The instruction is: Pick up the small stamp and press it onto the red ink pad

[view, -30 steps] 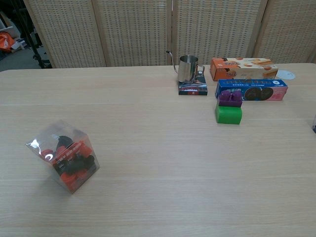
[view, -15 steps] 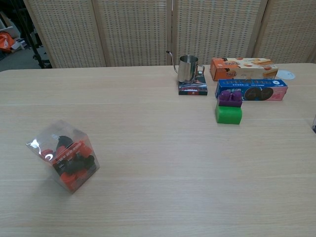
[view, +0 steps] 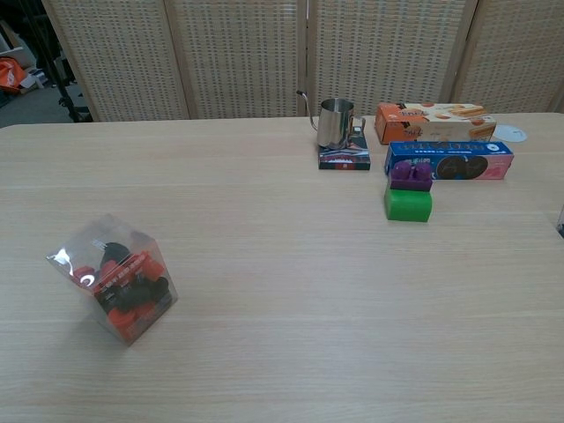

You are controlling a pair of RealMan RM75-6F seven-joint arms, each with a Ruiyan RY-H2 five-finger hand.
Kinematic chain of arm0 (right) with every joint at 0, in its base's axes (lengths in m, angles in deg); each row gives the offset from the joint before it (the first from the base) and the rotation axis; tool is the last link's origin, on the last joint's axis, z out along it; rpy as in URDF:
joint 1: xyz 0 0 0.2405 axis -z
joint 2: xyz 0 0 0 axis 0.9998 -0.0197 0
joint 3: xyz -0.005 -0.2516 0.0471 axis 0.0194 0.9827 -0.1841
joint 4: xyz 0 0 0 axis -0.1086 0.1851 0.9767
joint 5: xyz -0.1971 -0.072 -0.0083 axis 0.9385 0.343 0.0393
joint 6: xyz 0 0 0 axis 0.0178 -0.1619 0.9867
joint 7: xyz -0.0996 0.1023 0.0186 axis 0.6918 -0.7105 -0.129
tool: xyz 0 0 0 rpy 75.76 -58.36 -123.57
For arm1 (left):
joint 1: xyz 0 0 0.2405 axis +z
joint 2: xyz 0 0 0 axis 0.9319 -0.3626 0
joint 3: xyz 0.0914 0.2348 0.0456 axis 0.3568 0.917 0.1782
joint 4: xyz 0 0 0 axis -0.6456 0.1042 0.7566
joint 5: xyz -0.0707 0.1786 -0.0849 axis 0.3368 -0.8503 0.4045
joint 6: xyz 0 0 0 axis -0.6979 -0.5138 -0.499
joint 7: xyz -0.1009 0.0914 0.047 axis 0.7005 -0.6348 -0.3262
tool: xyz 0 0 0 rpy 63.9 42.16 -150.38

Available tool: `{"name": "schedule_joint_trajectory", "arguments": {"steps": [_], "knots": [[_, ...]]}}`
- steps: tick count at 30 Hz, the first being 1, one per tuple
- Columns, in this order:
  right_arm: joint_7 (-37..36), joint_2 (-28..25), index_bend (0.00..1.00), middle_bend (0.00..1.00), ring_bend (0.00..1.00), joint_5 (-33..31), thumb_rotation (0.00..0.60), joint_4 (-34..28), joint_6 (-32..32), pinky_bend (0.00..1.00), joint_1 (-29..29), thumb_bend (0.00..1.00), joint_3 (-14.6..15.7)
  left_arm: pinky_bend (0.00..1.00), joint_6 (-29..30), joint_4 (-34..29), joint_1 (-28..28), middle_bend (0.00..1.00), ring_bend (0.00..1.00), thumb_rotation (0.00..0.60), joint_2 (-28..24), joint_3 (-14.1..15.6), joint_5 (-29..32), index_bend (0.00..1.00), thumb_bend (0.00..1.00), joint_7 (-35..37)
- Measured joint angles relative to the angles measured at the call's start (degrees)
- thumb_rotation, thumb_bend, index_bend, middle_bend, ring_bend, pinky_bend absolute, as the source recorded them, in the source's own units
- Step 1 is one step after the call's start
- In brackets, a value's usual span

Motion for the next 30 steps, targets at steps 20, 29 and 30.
{"name": "schedule_joint_trajectory", "arguments": {"steps": [20, 29, 30], "knots": [[-0.14, 3.7, 0.55, 1.0, 1.0, 0.52, 0.6, 4.68, -0.94, 1.0, 0.01, 0.52, 1.13, 0.0, -0.21, -0.2, -0.11, 0.0, 0.0, 0.6, 0.05, -0.01, 0.28, 0.0, 0.0, -0.35], [0.77, 4.57, 0.55, 1.0, 1.0, 0.07, 0.6, 5.45, -0.96, 1.0, -0.05, 0.52, 1.4, 0.0, -0.17, -0.14, -0.08, 0.0, 0.0, 0.6, -0.14, 0.01, 0.17, 0.0, 0.0, 0.29], [0.87, 4.56, 0.55, 1.0, 1.0, -0.03, 0.6, 5.43, -0.92, 1.0, -0.06, 0.52, 1.39, 0.0, -0.16, -0.14, -0.07, 0.0, 0.0, 0.6, -0.18, 0.02, 0.15, 0.0, 0.0, 0.34]]}}
